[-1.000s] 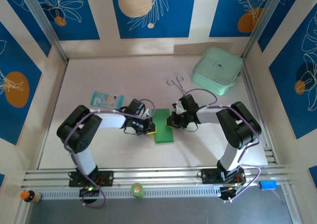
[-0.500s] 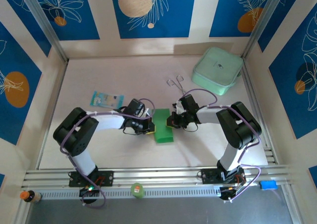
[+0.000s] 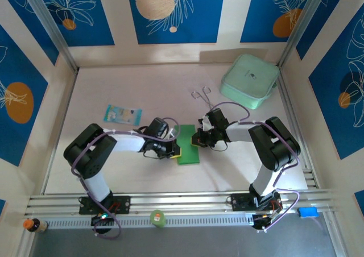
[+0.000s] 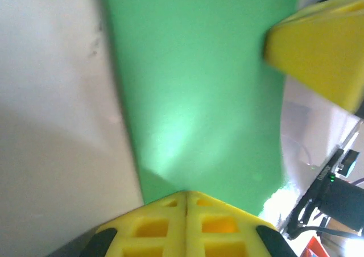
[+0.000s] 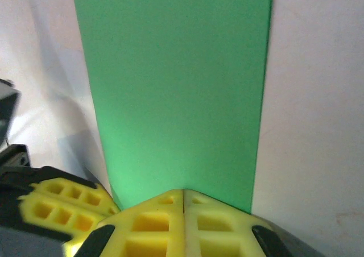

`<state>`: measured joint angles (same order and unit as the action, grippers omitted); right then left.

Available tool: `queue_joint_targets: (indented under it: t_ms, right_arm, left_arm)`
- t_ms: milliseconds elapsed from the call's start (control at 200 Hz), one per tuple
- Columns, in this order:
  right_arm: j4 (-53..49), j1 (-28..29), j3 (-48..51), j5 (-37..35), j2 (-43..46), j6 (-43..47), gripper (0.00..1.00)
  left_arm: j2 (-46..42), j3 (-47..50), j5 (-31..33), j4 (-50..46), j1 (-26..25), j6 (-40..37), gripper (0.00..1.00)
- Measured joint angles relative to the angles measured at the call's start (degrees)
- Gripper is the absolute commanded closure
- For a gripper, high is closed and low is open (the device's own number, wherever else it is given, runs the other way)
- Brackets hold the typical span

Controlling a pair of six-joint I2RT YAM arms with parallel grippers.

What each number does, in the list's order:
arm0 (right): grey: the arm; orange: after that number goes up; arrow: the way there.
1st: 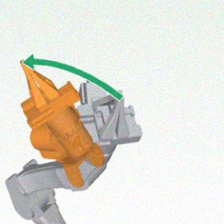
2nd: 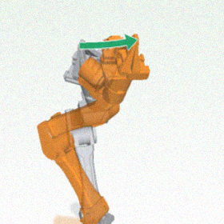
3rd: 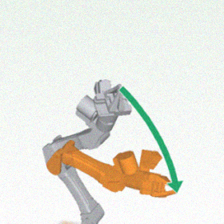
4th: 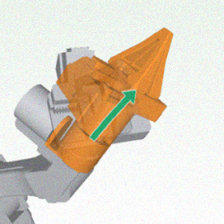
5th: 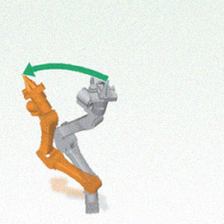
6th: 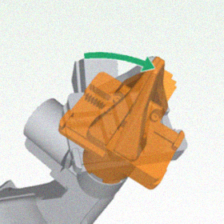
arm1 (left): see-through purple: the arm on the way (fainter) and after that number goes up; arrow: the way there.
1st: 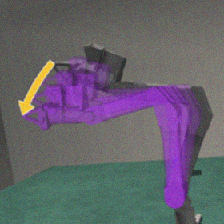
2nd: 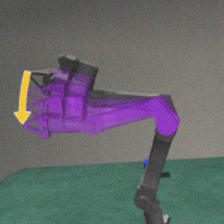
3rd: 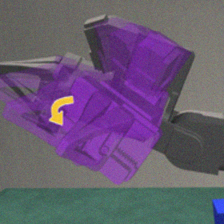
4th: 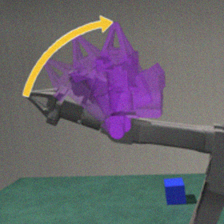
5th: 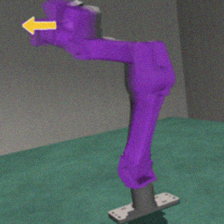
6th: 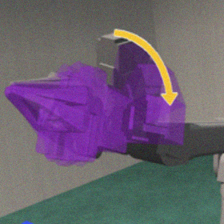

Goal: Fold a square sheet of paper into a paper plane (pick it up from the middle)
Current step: First fold the square sheet of paper in half at the center of the table.

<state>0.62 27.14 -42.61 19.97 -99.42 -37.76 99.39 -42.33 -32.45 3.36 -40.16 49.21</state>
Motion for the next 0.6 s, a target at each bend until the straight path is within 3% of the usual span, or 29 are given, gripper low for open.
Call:
queue_joint_targets:
  t_ms: [340,600]
  right_arm:
    - [0.0,0.0,0.0,0.0,0.0,0.0,1.0]
    - [0.0,-0.2,0.3,0.0,0.2,-0.2,1.0]
  left_arm:
    - [-2.3,0.5,2.8,-2.4,-0.2,-2.8,0.92]
    - [-3.8,0.4,1.2,-0.9,-1.1,1.0,0.92]
